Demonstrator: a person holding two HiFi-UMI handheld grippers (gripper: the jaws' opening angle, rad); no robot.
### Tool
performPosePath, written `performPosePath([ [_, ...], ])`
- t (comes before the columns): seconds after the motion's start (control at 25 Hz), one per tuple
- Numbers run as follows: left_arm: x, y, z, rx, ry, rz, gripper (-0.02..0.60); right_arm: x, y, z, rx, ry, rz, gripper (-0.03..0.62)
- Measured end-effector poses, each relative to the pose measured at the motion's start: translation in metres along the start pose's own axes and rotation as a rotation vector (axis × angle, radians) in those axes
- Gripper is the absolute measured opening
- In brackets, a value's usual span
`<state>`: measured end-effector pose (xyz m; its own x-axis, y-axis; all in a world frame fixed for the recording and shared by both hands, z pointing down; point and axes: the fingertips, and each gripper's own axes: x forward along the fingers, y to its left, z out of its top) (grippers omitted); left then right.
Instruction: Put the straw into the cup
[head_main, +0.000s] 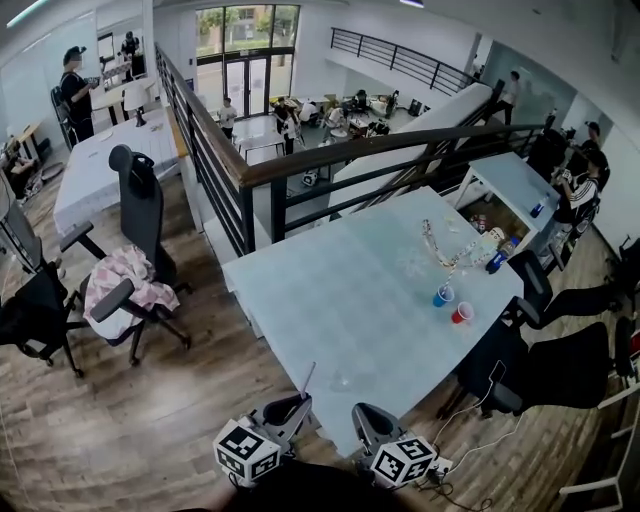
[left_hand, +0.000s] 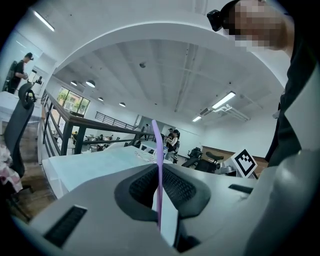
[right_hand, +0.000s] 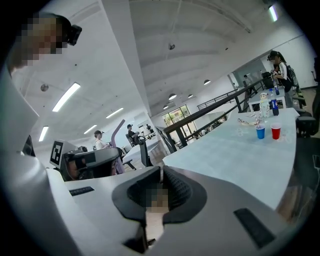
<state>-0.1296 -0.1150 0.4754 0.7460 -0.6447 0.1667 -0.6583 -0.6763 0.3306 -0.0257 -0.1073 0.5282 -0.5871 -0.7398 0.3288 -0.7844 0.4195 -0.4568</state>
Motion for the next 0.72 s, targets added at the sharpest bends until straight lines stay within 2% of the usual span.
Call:
performPosePath([
  [0.32,0.005,0.031,0.004,-0.034,0.002,-0.017,0.037,0.01,0.0,-0.002,0.001,0.033,-0.061,0.038],
  [0.72,0.041,0.044,0.018,0.003,0.017,0.039,0.037,0.034,-0.03,0.021,0.029,0.018,-0.006,0.038],
])
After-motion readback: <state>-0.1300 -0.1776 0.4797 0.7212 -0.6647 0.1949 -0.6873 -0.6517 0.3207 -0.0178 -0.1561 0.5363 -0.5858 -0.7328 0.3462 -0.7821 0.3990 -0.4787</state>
